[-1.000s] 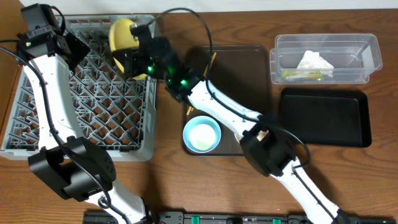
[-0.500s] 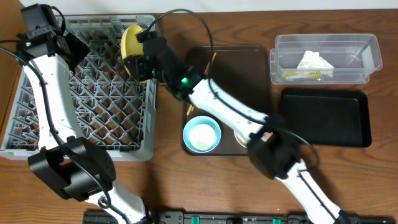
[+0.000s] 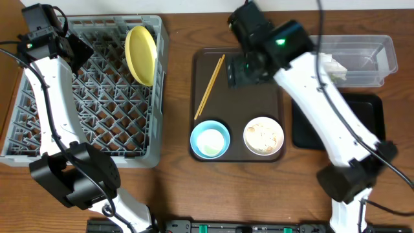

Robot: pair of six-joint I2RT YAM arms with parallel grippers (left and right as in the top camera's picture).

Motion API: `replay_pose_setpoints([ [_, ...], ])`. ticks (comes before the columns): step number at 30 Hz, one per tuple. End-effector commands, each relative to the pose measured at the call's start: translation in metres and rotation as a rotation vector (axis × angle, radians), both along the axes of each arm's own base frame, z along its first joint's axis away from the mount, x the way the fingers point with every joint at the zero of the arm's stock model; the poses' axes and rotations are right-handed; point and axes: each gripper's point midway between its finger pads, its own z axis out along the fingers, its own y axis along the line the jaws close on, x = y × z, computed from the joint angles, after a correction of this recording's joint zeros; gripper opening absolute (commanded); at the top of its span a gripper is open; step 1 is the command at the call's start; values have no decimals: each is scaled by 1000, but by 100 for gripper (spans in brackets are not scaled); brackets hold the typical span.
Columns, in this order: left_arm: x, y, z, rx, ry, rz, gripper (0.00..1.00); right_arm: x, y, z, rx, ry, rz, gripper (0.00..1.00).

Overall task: Sort waste into correct bins and load items into the dishwasher
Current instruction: 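Move the right gripper to the white bowl and grasp its rim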

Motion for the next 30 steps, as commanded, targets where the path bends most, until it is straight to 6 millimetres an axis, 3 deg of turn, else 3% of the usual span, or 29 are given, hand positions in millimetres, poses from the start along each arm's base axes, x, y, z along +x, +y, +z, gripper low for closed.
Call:
replay_pose_setpoints([
  [1, -4, 3, 0, 1, 4, 13, 96, -12, -10, -40, -53, 111, -170, 84],
  [4, -3, 3, 0, 1, 4, 13, 96, -27, -18, -88, -78, 213, -367, 79],
  [7, -3, 3, 0, 1, 4, 13, 96, -45, -10, -121, -47, 313, -377, 76],
  [12, -4, 3, 0, 1, 4, 13, 96, -56, -7, -153, -29, 361, -371, 57],
  [13, -4, 3, 0, 1, 4, 13, 96, -56, -7, -156, -28, 360, -378, 56],
  [16, -3, 3, 0, 1, 3, 13, 96, -56, -7, -167, -14, 360, -447, 36],
  [21, -4, 3, 0, 1, 4, 13, 96, -60, -7, -192, -5, 352, -501, 30],
  [30, -4, 3, 0, 1, 4, 13, 96, -58, -5, -192, 1, 341, -487, 3],
])
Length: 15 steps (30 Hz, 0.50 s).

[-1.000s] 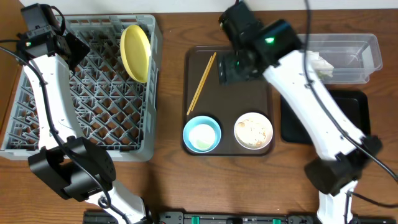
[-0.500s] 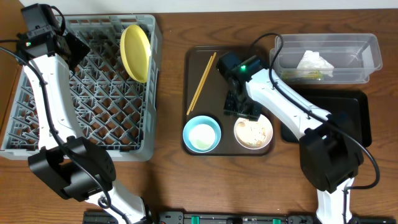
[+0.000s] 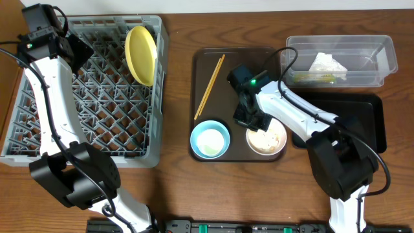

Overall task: Sort waste into correct bins and load items into the dishwasher
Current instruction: 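Move the right gripper to the white bowl and grasp its rim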

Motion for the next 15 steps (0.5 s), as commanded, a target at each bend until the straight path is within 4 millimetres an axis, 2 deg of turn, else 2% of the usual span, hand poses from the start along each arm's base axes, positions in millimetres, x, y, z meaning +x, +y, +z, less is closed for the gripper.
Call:
replay_pose_setpoints([
  [1, -4, 3, 0, 1, 4, 13, 96, -2, 6, 1, -2, -11, 33, 3],
  [9, -4, 3, 0, 1, 4, 13, 96, -10, 23, 7, 10, -32, 234, 1],
  [12, -4, 3, 0, 1, 4, 13, 96, -12, 33, 24, 13, -43, 307, 1],
  [15, -4, 3, 0, 1, 4, 13, 96, -4, 30, 47, -34, -71, 322, 1],
])
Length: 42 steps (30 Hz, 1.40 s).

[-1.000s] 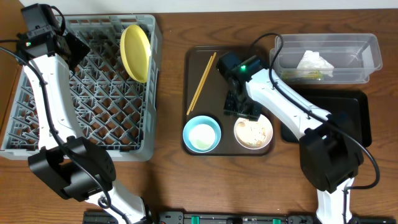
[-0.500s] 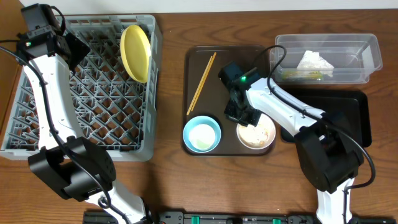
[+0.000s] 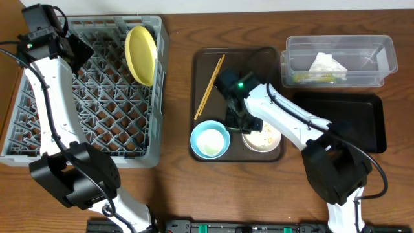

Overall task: Sort waste into correct bins and load items into the dishwasher
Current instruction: 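Move the right gripper to the white bowl and grasp its rim, then carry the white bowl right and tip the rice onto the black tray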

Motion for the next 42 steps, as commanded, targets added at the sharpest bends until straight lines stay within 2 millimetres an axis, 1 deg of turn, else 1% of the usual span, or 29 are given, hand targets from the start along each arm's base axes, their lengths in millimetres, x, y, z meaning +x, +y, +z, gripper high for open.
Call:
replay_pose_setpoints([
  [1, -4, 3, 0, 1, 4, 13, 96, 19, 3, 30, -17, -85, 71, 1],
  [3, -4, 3, 0, 1, 4, 13, 96, 28, 2, 41, -6, -107, 92, 1],
  [5, -4, 3, 0, 1, 5, 13, 96, 41, -5, 56, 7, -129, 80, 1],
  [6, -4, 3, 0, 1, 5, 13, 96, 45, -8, 59, 8, -133, 75, 1],
  [8, -4, 3, 0, 1, 5, 13, 96, 59, -31, 69, 3, -130, 20, 1],
  [10, -4, 3, 0, 1, 4, 13, 96, 66, -45, 75, 9, -117, -16, 1],
  [13, -4, 3, 0, 1, 5, 13, 96, 71, -57, 87, 131, -59, -2, 1],
  [15, -4, 3, 0, 1, 4, 13, 96, 75, -66, 92, 174, -45, -13, 1],
  [17, -4, 3, 0, 1, 5, 13, 96, 74, -75, 93, 192, -22, -36, 1],
  [20, -4, 3, 0, 1, 4, 13, 96, 71, -84, 99, 302, 34, -15, 1],
  [21, -4, 3, 0, 1, 5, 13, 96, 72, -88, 99, 311, 39, -17, 1],
  [24, -4, 3, 0, 1, 5, 13, 96, 71, -111, 100, 313, 70, -50, 1],
  [28, -4, 3, 0, 1, 5, 13, 96, 63, -142, 102, 322, 123, -77, 1],
  [32, -4, 3, 0, 1, 4, 13, 96, 61, -144, 113, 469, 131, -21, 1],
  [35, -4, 3, 0, 1, 4, 13, 96, 59, -150, 118, 521, 139, -18, 1],
  [39, -4, 3, 0, 1, 4, 13, 96, 55, -162, 124, 591, 147, -17, 1],
  [42, -4, 3, 0, 1, 4, 13, 96, 52, -174, 118, 615, 163, -49, 1],
])
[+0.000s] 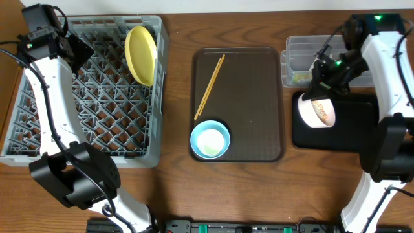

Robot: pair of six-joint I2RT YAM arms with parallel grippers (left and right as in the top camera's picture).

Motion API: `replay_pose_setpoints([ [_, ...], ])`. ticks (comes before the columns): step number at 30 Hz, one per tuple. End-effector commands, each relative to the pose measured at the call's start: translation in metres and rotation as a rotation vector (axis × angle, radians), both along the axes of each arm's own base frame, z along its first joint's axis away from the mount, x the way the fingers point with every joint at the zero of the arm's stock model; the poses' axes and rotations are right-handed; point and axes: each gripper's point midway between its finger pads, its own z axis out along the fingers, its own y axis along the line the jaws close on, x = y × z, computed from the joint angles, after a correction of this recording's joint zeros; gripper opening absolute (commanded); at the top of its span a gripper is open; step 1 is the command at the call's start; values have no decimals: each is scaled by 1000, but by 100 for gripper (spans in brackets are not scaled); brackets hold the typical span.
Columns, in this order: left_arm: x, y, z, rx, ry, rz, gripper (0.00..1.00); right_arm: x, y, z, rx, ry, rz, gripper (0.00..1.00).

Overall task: Sort waste into correct bins and load items into the dishwasher
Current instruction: 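Carry the white bowl right and tip the rice onto the black tray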

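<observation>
My right gripper (321,92) is shut on the rim of a white bowl (316,111). It holds the bowl tipped on its side over the left end of the black bin (346,133). On the brown tray (249,97) lie a pair of chopsticks (210,85) and a light blue bowl (209,140) at the near left corner. A yellow plate (141,54) stands on edge in the grey dishwasher rack (97,110). My left gripper (79,46) hovers open over the rack's far left corner, holding nothing.
A clear plastic bin (301,61) stands behind the black bin, partly hidden by my right arm. Bare wooden table (174,188) shows between the rack and the tray and along the front.
My right gripper was at the white bowl on the tray's near right corner. Now it holds that bowl tipped over the black bin, and that corner of the tray is bare. The left arm has not moved.
My right arm was first high over the tray's far right, with the white bowl of scraps standing on the tray. It was then down at the bowl's far rim, then at its left rim. Now the bowl hangs tilted over the black bin.
</observation>
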Motion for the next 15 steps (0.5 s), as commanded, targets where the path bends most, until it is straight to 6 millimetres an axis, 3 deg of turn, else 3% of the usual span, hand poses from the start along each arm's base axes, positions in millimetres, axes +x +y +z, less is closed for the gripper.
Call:
replay_pose_setpoints([
  [1, -4, 3, 0, 1, 4, 13, 96, -3, -6, 3, 103, -25, 7, 1],
  [15, -3, 3, 0, 1, 3, 13, 96, -13, -39, -7, 439, -33, -158, 1],
])
